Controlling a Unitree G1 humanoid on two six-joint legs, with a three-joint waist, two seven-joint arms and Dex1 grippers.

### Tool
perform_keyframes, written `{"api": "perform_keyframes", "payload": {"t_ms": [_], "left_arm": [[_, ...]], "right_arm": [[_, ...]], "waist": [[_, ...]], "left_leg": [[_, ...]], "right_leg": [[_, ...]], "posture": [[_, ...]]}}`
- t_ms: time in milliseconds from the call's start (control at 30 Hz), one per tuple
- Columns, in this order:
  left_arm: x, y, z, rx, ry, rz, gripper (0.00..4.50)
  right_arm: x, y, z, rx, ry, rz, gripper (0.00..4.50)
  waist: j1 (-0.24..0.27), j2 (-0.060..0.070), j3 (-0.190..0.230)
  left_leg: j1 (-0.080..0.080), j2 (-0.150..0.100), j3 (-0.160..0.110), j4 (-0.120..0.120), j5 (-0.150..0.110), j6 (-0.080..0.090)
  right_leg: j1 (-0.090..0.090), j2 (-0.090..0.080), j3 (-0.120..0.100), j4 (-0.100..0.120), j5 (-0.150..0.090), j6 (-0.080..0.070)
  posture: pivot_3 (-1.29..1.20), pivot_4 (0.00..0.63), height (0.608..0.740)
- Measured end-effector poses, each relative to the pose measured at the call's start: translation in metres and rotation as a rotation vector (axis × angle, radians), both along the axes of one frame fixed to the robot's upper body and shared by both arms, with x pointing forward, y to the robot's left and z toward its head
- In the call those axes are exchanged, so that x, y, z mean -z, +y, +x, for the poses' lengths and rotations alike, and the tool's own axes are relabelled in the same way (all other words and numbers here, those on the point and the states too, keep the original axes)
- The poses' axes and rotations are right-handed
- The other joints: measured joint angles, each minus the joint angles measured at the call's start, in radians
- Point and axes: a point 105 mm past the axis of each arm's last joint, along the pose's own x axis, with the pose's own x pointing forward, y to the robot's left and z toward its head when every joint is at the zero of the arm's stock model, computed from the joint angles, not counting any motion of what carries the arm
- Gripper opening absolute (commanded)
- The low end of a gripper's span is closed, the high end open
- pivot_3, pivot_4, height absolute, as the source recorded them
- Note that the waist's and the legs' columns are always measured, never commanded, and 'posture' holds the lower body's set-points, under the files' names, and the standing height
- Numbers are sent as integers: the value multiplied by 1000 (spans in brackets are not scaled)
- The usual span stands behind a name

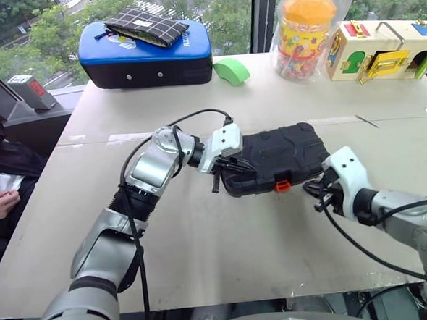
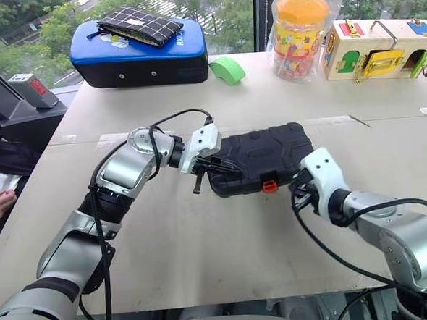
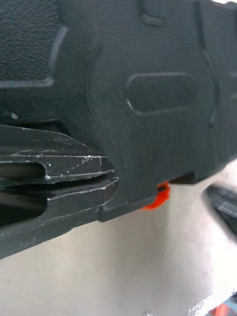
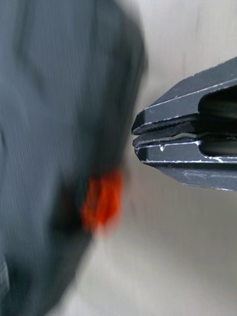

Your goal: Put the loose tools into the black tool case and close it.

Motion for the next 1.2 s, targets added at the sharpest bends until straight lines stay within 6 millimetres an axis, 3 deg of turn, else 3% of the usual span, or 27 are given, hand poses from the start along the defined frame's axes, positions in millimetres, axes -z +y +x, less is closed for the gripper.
{"api": "perform_keyframes", "payload": {"t_ms": [200,500,700,1200], "left_arm": [[4,2,-1,26,2,16,85],[4,3,-1,40,-7,27,85],[4,5,-1,34,-8,28,85],[4,8,-2,20,-8,26,85]], "right_arm": [[20,18,-5,-4,56,-17,0],[34,20,13,97,57,-2,0],[40,29,21,137,15,98,0],[34,28,19,188,-25,256,0]], "waist": [[2,-1,-1],[1,-1,-2],[-1,-1,-2],[-4,0,-1]], "left_leg": [[1,0,0,0,0,0],[2,-1,0,0,0,0],[2,0,0,0,0,0],[3,0,1,0,0,0]], "right_leg": [[1,0,1,1,0,0],[1,0,1,1,0,0],[1,1,1,1,0,0],[0,2,3,2,0,0]], "posture": [[0,150,740],[0,150,740],[0,150,740],[0,150,740]]}}
